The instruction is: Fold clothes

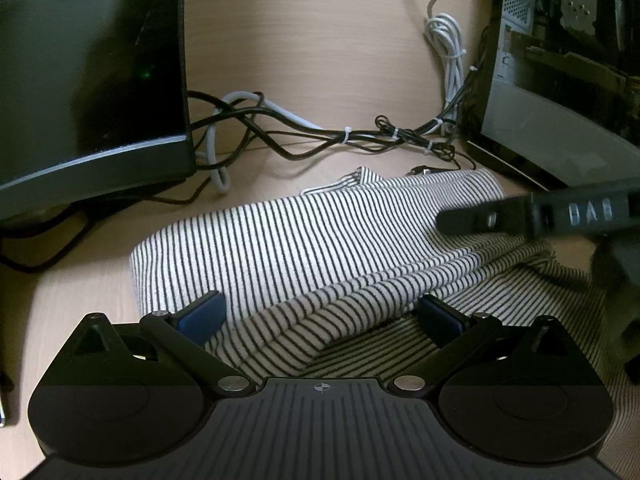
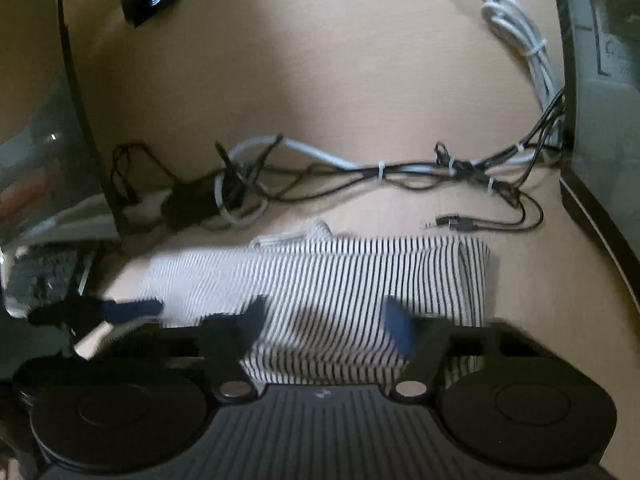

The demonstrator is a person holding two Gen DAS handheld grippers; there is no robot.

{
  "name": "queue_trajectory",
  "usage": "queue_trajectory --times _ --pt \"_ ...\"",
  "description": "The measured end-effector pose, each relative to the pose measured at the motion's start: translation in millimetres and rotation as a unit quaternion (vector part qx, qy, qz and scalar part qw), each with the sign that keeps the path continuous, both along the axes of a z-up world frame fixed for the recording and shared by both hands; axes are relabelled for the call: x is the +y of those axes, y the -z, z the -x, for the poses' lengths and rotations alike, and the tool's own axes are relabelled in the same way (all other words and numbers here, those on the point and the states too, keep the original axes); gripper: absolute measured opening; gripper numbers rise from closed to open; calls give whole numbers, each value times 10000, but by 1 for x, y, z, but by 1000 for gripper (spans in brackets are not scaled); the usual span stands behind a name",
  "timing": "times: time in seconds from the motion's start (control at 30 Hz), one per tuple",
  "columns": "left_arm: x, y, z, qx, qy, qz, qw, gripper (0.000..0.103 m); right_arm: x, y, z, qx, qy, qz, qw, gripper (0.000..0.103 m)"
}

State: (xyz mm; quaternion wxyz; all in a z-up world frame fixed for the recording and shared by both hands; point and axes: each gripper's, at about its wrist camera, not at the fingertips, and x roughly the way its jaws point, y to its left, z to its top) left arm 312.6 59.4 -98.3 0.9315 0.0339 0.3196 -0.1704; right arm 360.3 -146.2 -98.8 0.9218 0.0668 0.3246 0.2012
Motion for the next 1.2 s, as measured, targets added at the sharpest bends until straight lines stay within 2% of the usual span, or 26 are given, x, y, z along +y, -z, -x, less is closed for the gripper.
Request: queue_trajectory --times 0.13,0.27,0.3,0.37,0.47,0.67,0.7,0.73,0.77,0.83,0.9,1.0,1.1,1.2 --pt "2 0 1 -4 0 72 10000 103 1 7 -9 68 19 571 9983 35" --pt "6 -3 3 16 -74 184 9998 103 9 3 -16 57 -143 981 9951 34" --pt "8 -4 5 34 -104 228 9997 103 9 -5 -17 18 -142 950 9954 34" --pt "22 -16 13 277 -310 670 9969 103 10 -25 -18 -198 -191 866 9959 34" --pt "47 -34 26 652 -660 1325 9868 103 19 -41 -38 -319 -275 760 9962 34" --pt "91 -58 58 607 -1482 1453 9763 103 49 -7 -98 248 -478 706 9961 35" --pt "99 -62 64 597 -1619 1470 9740 103 53 0 -104 335 -515 732 9954 28" --pt "106 -66 69 587 -1755 1487 9714 103 57 7 -111 423 -552 759 9947 14" --pt "113 -66 74 598 -1847 1491 9696 103 60 8 -112 426 -591 780 9943 9" --pt "126 -64 83 625 -2021 1495 9659 103 62 2 -104 315 -669 815 9939 6" --pt "139 -60 86 729 -2146 1621 9604 103 56 -21 -83 33 -716 703 9950 5" --pt "160 -58 90 856 -2194 2020 9507 103 41 -56 -24 -185 -821 527 9951 5" --pt "173 -61 86 871 -2107 2309 9459 103 25 -88 37 -361 -938 390 9942 5" --pt "178 -66 78 893 -1925 2489 9450 103 18 -89 90 -163 -943 391 9946 5"
